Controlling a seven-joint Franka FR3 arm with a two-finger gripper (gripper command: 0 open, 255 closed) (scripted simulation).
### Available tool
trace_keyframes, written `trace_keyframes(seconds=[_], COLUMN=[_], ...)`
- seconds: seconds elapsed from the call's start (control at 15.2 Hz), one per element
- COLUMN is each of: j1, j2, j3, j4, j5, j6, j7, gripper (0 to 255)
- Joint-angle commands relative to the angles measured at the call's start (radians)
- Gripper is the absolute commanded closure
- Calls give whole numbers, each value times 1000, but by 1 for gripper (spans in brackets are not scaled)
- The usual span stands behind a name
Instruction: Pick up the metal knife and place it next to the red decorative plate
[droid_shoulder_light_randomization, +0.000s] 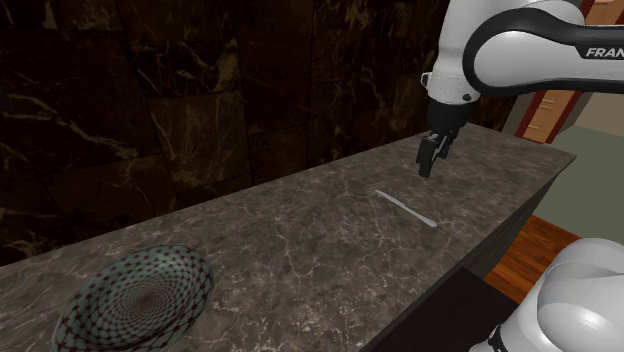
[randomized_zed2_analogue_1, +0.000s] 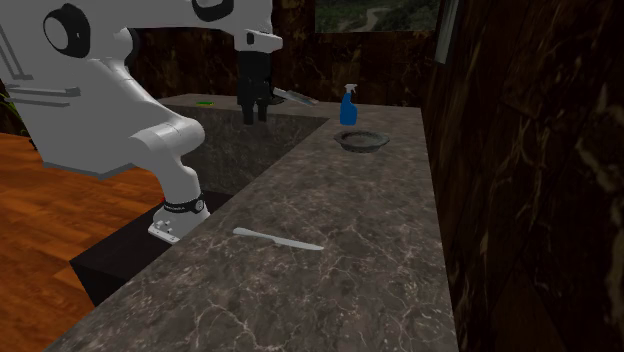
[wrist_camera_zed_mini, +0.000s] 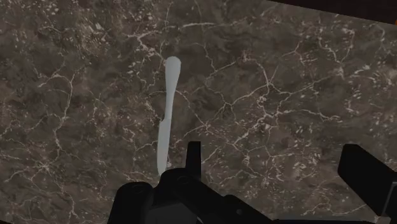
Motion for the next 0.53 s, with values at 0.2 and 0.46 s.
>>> trace_keyframes(seconds=[0.2,0.46], j1=[-20,-45], j2=[46,129], j3=[-46,-106], j4=[-45,-87], j5=[-12,-26], j6=[94,222], j7=[-21,-50], gripper=[0,0])
